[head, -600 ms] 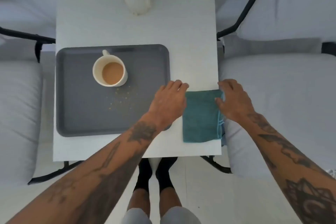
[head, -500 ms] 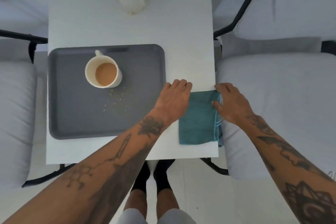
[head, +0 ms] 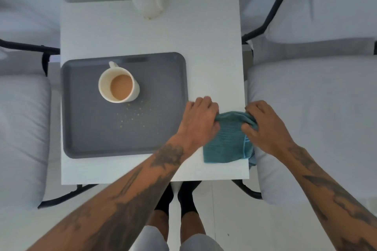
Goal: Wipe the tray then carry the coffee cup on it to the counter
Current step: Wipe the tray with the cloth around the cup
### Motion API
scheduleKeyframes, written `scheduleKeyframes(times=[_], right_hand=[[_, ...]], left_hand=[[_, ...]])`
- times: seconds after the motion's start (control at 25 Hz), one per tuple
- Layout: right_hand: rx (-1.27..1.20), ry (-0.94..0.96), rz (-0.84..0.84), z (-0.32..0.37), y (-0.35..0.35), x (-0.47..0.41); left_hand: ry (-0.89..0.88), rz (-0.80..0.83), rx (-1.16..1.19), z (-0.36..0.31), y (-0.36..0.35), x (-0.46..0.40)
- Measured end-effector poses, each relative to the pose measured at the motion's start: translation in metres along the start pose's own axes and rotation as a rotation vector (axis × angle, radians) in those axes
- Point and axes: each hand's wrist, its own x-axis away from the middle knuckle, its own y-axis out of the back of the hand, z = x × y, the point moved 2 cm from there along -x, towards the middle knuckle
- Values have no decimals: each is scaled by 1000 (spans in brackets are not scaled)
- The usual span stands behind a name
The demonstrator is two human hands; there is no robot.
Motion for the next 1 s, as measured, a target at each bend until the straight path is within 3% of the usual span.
scheduleKeyframes(times=[0.2, 0.36, 0.48, 0.6, 0.76, 0.92, 1.0], right_hand=[[-399, -27, 13, 61, 37, 74], [-536, 99, -87, 129, 37, 112], [-575, 168, -96, 178, 5, 123], [-585, 115, -94, 207, -38, 123], [-595, 51, -54, 232, -64, 92], [-496, -8, -99, 231, -81, 21], [-439, -82, -108, 226, -94, -19]], left_hand=[[142, 117, 661, -2, 54, 109], [287, -171, 924, 20, 96, 184], [363, -399, 979, 52, 106, 227], [419, -485, 895, 83, 96, 254], [512, -455, 855, 126, 99, 246], [486, -384, 787, 178, 92, 180], [575, -369, 803, 202, 77, 147]])
